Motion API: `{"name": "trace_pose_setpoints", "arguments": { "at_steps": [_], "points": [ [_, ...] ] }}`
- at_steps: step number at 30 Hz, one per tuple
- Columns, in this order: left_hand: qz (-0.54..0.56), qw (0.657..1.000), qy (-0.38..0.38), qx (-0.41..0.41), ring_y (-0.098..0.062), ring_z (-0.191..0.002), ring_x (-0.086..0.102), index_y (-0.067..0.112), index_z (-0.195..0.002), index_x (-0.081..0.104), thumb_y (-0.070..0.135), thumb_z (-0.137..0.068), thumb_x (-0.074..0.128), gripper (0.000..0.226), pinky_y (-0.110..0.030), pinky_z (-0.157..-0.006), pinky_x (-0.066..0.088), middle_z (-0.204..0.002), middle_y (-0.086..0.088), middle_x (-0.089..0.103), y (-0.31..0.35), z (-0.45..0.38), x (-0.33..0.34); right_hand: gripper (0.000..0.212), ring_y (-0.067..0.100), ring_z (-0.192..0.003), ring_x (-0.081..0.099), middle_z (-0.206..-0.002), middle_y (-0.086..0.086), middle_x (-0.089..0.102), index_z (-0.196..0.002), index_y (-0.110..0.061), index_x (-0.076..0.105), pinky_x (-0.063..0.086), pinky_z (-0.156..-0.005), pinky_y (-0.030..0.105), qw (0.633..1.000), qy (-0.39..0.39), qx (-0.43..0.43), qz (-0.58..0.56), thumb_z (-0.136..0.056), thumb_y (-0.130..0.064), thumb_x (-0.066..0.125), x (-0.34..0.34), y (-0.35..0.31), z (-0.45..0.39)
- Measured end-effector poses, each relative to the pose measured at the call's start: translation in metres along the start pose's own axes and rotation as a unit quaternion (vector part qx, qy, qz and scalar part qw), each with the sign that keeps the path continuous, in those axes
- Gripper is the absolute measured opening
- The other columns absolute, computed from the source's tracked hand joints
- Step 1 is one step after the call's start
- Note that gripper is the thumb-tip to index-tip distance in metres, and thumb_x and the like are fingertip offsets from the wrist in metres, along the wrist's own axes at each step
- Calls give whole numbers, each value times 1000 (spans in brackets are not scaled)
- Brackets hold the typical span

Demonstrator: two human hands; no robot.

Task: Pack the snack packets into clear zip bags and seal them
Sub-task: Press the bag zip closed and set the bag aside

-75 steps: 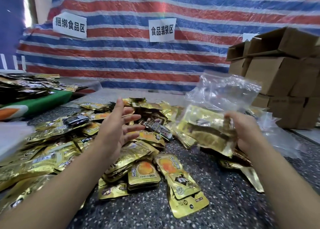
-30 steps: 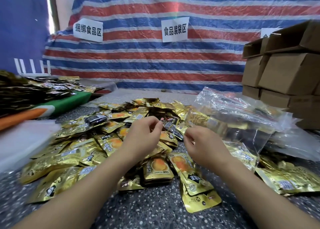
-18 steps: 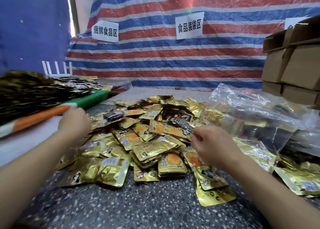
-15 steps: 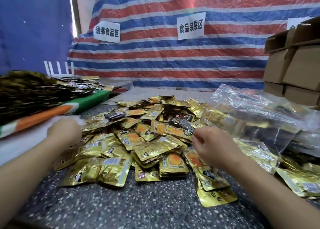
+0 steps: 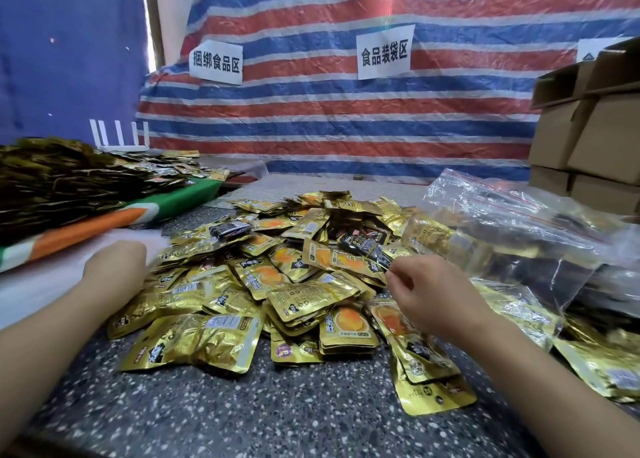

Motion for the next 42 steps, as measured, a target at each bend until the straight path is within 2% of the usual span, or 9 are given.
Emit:
{"name": "trace_pose_setpoints", "arguments": {
  "at_steps": [4, 7, 10, 15, 19, 25, 30, 37, 42],
  "points": [
    [30, 998, 61, -6, -28, -72, 55, 5, -85, 57, 27, -91, 61, 24, -30, -54, 40, -74, -5, 55, 0, 6, -13, 29, 16, -64, 56, -68, -3, 59, -74, -15, 59, 52, -65, 42, 1000, -2, 7, -8, -98, -29, 50, -1, 1, 0],
    [61, 995, 77, -30, -34, -78, 58, -1, -101, 53, 22, -91, 60, 26, -36, -59, 46, -88, -15, 61, 0, 8, -23, 29, 17, -63, 56, -68, -3, 59, -75, -15, 60, 52, -64, 42, 1000, -1, 10, -8, -98, -29, 51, -2, 1, 0],
    [60, 993, 98, -25, -29, -69, 53, 6, -87, 50, 18, -91, 60, 16, -34, -57, 44, -73, -7, 54, 5, 8, -27, 29, 16, -62, 56, -67, -3, 59, -74, -15, 59, 52, -63, 42, 1000, 2, 11, -8, -98, -29, 51, -2, 1, 0],
    [2, 996, 91, -18, -25, -73, 54, 12, -84, 58, 20, -92, 62, 12, -31, -58, 43, -81, -1, 62, 14, 4, -30, 29, 15, -61, 56, -67, -4, 60, -75, -16, 60, 53, -62, 41, 1000, -2, 17, -11, -99, -29, 51, -2, 2, 0],
    [-11, 996, 90, -16, -24, -73, 50, 17, -75, 50, 28, -91, 64, 24, -29, -57, 41, -78, 0, 57, 9, 1, -23, 29, 16, -62, 55, -66, -2, 60, -74, -15, 60, 52, -62, 41, 1000, -3, 18, -12, -98, -28, 51, -1, 3, 1],
    [9, 996, 87, -19, -27, -75, 54, 14, -83, 66, 47, -94, 57, 36, -28, -58, 42, -87, -5, 63, 0, -1, -15, 29, 17, -62, 56, -67, -1, 60, -75, -12, 62, 52, -62, 41, 1000, 0, 12, -13, -98, -27, 52, -2, 2, 0],
    [-26, 996, 73, -47, -25, -70, 51, 17, -80, 63, 33, -96, 59, 23, -28, -57, 41, -74, 0, 54, -7, 0, -16, 29, 17, -62, 56, -67, -1, 60, -75, -13, 61, 51, -62, 41, 1000, -2, 15, -11, -98, -28, 51, 0, 3, 1],
    [96, 989, 97, -62, -25, -57, 54, 11, -55, 62, 41, -91, 65, 47, -24, -50, 38, -59, -5, 60, -8, -1, -12, 30, 17, -62, 55, -67, 0, 59, -75, -13, 60, 50, -61, 40, 1000, -3, 15, -7, -99, -28, 51, -1, 3, -1],
    [158, 976, 110, -100, -28, -63, 51, 10, -75, 66, 30, -101, 48, 38, -29, -54, 39, -69, -9, 59, -15, -5, -12, 30, 17, -62, 56, -66, -1, 60, -75, -13, 60, 51, -61, 40, 1000, -3, 14, -9, -99, -28, 51, 0, 4, 0]
  ]
}}
Point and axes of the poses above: each hand's wrist, its own z-axis away from the middle knuckle, its own x-axis out of the palm, y = z × x, the point moved 6 cm from there along -z, towards the middle knuckle
